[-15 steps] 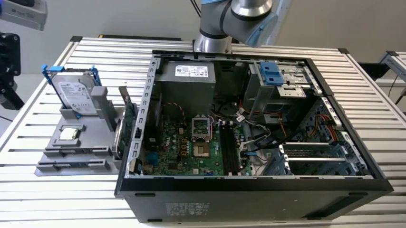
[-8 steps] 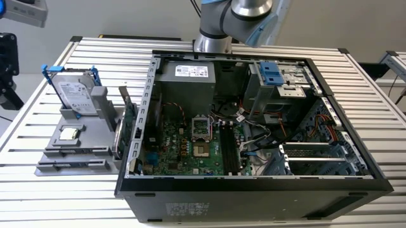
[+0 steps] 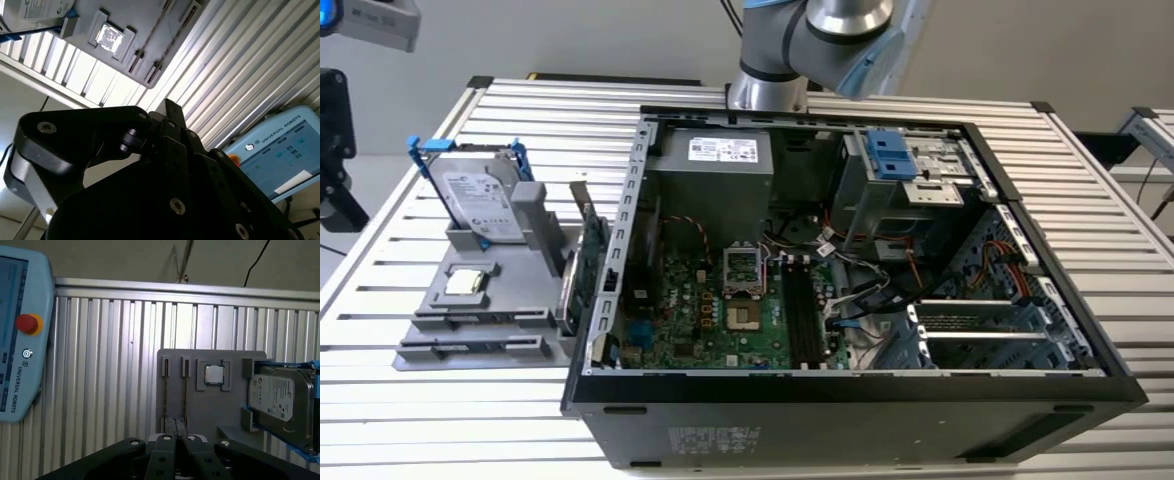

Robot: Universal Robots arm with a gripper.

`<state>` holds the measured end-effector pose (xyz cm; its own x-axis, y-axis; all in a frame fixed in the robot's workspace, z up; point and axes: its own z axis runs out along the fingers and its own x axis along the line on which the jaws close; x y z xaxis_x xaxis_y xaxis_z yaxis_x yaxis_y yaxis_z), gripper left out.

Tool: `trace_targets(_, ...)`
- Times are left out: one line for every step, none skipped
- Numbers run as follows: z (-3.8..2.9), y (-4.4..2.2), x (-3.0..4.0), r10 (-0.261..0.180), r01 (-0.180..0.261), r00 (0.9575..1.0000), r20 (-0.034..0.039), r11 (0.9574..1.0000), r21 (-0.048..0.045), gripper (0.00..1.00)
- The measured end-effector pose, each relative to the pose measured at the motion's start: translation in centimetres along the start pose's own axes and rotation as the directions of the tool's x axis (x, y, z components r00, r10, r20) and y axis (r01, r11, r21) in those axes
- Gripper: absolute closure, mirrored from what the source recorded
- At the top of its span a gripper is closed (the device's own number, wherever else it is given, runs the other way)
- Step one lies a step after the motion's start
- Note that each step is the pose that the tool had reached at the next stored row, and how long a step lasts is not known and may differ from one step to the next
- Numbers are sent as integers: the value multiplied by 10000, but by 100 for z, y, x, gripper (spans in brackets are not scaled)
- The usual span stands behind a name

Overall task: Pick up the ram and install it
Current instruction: 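Pick up the ram and move it above insertion slot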

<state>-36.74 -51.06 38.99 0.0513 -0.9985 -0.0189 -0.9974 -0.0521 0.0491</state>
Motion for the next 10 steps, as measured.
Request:
trace_targets(0, 0, 0, -120, 120, 9999, -6, 9999, -2, 100)
trace_targets(0, 0, 0, -233, 233, 9997, -12, 9997, -5, 100)
trace_targets(0, 0, 0, -349, 349, 9994, -17, 9994, -7, 100)
trace_targets(0, 0, 0, -461, 461, 9989, -23, 9989, -9, 100)
trace_targets(0, 0, 0, -569, 569, 9984, -28, 9984, -12, 100)
trace_targets(-1, 0, 0, -670, 670, 9978, -33, 9978, -14, 100)
trace_targets(0, 0, 0, -760, 760, 9971, -37, 9971, -16, 100)
trace_targets(0, 0, 0, -845, 845, 9964, -41, 9964, -18, 100)
trace_targets(0, 0, 0, -924, 923, 9957, -45, 9957, -20, 100)
trace_targets(0, 0, 0, -997, 997, 9950, -49, 9950, -22, 100)
